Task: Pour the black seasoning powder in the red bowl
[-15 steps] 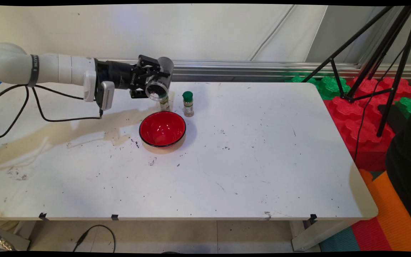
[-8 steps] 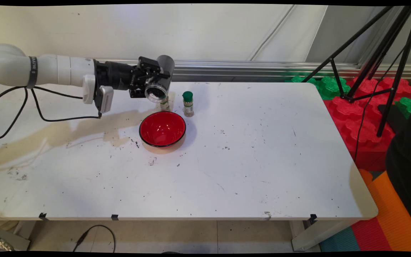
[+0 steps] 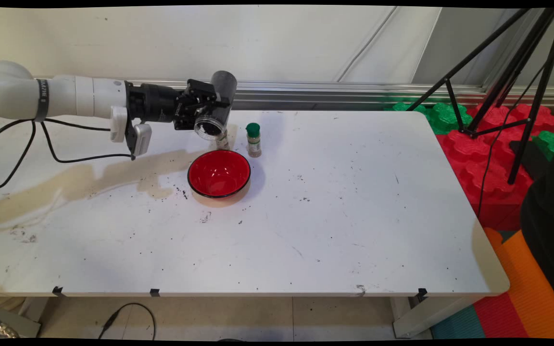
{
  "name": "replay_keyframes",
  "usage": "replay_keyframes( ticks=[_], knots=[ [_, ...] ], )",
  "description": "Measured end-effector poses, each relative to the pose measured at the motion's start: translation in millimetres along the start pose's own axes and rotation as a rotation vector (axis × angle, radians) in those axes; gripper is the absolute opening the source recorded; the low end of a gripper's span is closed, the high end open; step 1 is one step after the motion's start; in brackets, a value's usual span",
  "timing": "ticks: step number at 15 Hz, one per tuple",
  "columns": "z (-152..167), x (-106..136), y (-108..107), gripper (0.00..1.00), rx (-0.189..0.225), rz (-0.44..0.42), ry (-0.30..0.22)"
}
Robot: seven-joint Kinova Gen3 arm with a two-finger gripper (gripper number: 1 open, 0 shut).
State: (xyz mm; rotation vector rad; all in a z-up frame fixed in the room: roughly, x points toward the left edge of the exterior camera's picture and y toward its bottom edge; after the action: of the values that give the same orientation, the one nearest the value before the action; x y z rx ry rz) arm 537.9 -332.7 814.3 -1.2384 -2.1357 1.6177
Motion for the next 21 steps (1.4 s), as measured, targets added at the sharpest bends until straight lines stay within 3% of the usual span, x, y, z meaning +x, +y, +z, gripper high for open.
replay_keyframes(
  ticks=[14, 21],
  knots=[
    [4, 9, -5, 0.0, 0.022, 0.215, -0.006],
    [7, 11, -7, 0.0, 0.026, 0.273, -0.012]
  ],
)
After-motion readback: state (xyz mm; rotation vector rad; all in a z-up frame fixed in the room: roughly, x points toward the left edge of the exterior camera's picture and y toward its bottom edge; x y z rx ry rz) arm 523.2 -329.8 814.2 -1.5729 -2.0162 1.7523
